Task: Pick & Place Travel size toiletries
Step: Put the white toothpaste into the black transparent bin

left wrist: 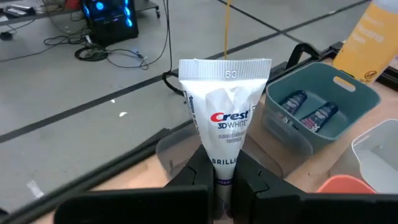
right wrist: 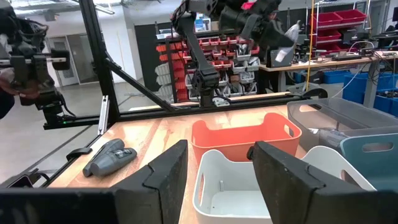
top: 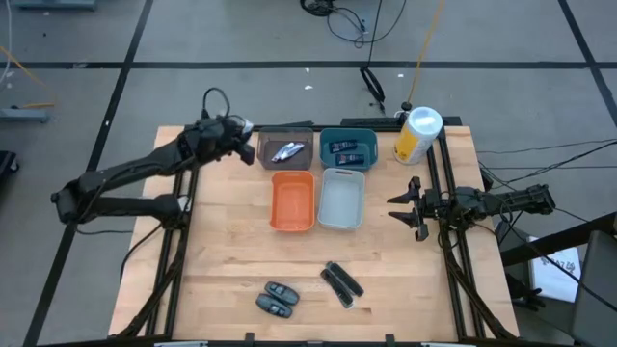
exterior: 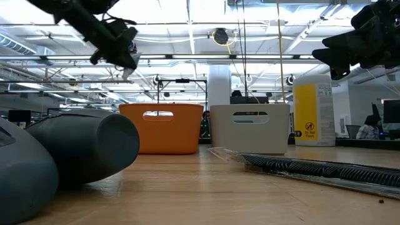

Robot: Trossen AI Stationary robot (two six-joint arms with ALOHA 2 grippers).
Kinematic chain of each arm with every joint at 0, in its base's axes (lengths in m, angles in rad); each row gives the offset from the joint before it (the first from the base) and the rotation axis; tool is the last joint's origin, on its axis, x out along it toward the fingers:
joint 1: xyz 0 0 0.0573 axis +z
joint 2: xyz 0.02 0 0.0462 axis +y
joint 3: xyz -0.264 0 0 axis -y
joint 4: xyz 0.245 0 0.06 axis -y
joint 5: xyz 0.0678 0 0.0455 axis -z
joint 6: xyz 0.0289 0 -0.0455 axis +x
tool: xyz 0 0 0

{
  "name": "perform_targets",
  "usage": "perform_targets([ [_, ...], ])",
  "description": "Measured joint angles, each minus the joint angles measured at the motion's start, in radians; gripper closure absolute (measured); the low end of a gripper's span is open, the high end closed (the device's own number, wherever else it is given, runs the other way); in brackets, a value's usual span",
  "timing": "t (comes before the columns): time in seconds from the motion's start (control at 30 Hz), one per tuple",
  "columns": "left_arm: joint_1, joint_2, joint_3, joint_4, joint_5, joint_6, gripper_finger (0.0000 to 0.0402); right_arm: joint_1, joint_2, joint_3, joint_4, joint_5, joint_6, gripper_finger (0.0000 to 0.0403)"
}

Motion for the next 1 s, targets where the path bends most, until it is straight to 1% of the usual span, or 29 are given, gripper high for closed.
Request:
perform_targets([
  [0.1,0.010,0.073,0.059,-0.001,0.015,0.021,0.0384,0.000,0.000,0.000,0.000,0.000,0.000,0.0232],
  [0.17,0.014,0.121,0.089,-0.001,0.015,0.032,0.0389,0.000,0.000,0.000,0.000,0.000,0.000,0.0232],
  [0.3,0.014,0.215,0.122,0.020,0.015,0.040,0.0396,0.000,0.000,0.000,0.000,0.000,0.000,0.0232],
  [0.43,0.021,0.299,0.125,0.055,0.015,0.041,0.0382,0.000,0.000,0.000,0.000,0.000,0.000,0.0232],
  [0.57,0.031,0.374,0.125,0.063,0.015,0.032,0.0378,0.000,0.000,0.000,0.000,0.000,0.000,0.0232],
  [0.8,0.032,0.482,0.125,0.106,0.015,0.032,0.0396,0.000,0.000,0.000,0.000,0.000,-0.001,0.0232],
  [1.0,0.032,0.549,0.125,0.147,0.016,0.010,0.0378,0.000,0.000,0.000,0.000,0.000,-0.001,0.0232],
])
